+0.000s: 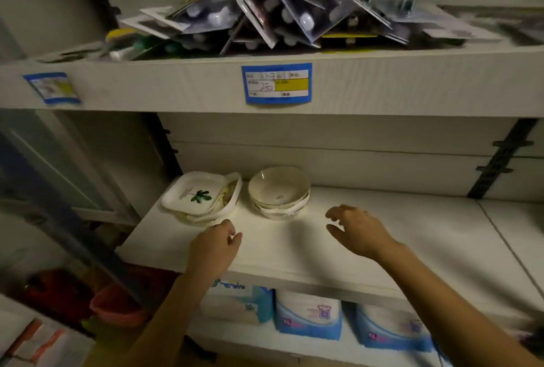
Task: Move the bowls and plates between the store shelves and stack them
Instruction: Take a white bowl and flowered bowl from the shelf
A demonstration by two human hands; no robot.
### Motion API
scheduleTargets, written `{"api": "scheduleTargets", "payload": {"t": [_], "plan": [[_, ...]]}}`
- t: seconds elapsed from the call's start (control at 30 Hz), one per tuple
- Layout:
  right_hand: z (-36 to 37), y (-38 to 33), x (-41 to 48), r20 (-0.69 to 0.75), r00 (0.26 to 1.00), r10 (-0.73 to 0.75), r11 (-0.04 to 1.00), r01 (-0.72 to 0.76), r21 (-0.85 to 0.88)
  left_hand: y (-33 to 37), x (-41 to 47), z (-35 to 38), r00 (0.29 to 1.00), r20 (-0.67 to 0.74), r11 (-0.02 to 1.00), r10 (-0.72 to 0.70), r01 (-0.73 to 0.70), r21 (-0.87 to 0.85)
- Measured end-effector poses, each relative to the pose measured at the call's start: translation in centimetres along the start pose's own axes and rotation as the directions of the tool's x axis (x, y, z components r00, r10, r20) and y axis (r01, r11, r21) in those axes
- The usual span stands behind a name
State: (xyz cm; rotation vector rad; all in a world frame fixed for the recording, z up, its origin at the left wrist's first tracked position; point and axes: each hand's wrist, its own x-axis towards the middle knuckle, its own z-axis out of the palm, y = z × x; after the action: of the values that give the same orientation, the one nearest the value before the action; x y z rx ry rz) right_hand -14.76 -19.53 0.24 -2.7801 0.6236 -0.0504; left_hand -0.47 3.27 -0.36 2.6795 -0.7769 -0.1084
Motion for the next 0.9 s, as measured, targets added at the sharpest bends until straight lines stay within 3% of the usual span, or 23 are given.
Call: {"api": "scheduleTargets", "payload": {"t": [0.27,0.5,0.9], "plan": [[0.9,-1.8,3.5,-0.012,0.984,0.179,0.984,-0.179,0.012,-1.3,3.7,-0.5,0.993,-0.007,0.993,0.114,-0.115,-0.037],[1.9,-2.0,9.8,0.113,0.921,0.374,0.920,-0.384,0.083,-1.7,5.3,-0.7,0.991,-0.029,0.991,0.130,-0.131,-0.042],[2.7,-1.6,14.3,0.201,0.882,0.426,0.887,-0.451,0.096,-1.7,6.7,0.2,0.991,-0.013,0.990,0.137,-0.137,-0.022]]}}
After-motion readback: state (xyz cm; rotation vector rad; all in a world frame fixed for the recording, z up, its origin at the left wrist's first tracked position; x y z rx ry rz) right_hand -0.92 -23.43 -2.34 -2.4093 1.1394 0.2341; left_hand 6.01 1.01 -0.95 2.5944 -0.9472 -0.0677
